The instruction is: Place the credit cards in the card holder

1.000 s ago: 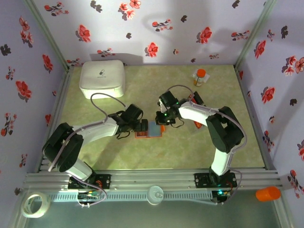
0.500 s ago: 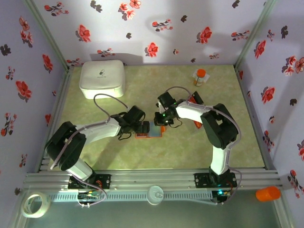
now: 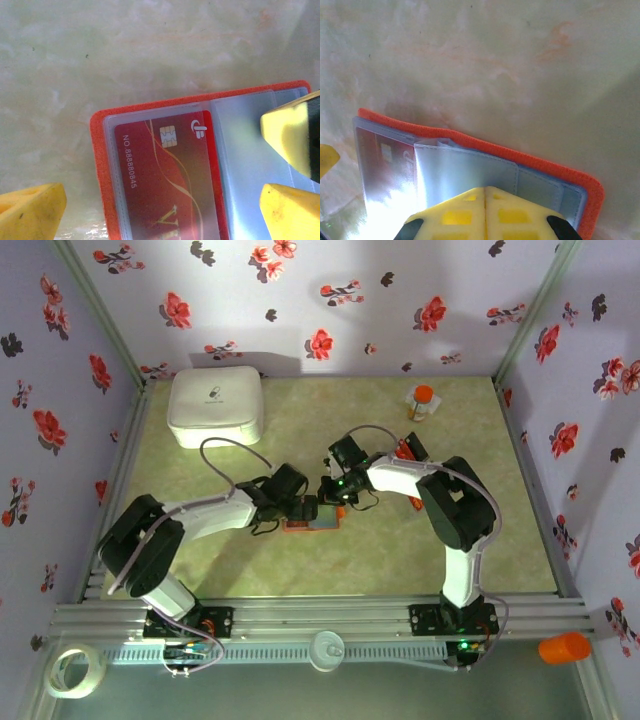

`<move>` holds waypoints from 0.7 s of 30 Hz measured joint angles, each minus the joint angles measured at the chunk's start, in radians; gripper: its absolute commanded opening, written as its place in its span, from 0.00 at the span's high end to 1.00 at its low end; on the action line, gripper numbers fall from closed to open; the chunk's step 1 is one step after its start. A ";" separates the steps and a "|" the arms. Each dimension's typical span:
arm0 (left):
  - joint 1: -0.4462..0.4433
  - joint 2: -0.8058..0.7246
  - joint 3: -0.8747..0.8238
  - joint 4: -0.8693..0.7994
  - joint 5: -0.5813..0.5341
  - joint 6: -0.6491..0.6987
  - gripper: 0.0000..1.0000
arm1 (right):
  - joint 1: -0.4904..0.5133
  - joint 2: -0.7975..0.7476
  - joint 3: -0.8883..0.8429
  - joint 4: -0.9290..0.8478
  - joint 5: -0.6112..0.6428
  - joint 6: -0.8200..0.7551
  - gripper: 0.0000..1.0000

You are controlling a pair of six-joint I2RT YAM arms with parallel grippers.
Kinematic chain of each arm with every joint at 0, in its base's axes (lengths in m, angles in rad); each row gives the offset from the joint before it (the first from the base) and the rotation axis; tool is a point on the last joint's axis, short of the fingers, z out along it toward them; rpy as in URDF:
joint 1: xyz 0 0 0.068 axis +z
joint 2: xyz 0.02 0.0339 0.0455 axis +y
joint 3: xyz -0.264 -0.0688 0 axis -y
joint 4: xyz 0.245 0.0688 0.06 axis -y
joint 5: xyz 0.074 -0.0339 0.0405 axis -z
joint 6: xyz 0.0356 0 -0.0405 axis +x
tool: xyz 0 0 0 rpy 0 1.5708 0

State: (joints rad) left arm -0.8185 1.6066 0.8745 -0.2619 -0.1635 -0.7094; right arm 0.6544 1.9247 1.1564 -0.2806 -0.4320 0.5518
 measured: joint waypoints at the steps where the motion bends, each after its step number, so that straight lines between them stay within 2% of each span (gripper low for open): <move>1: -0.002 0.006 0.000 0.001 0.000 0.000 0.00 | 0.000 0.000 0.000 0.000 0.000 0.002 0.92; 10: -0.007 0.042 0.000 0.009 0.000 0.000 0.00 | 0.000 0.000 -0.011 0.023 -0.008 0.010 0.91; 15: -0.008 0.045 -0.011 0.019 -0.001 0.000 0.08 | 0.000 0.000 -0.011 0.022 -0.013 0.009 0.90; 19: -0.008 0.046 -0.016 0.023 -0.005 0.000 0.10 | 0.000 -0.001 -0.010 0.021 -0.017 0.009 0.84; 21: -0.008 0.046 -0.020 0.028 -0.009 0.000 0.11 | -0.001 -0.008 -0.009 0.016 -0.017 0.011 0.78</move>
State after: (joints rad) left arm -0.8261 1.6524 0.8547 -0.2340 -0.1726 -0.7094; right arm 0.6533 1.9163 1.1473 -0.2646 -0.4492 0.5629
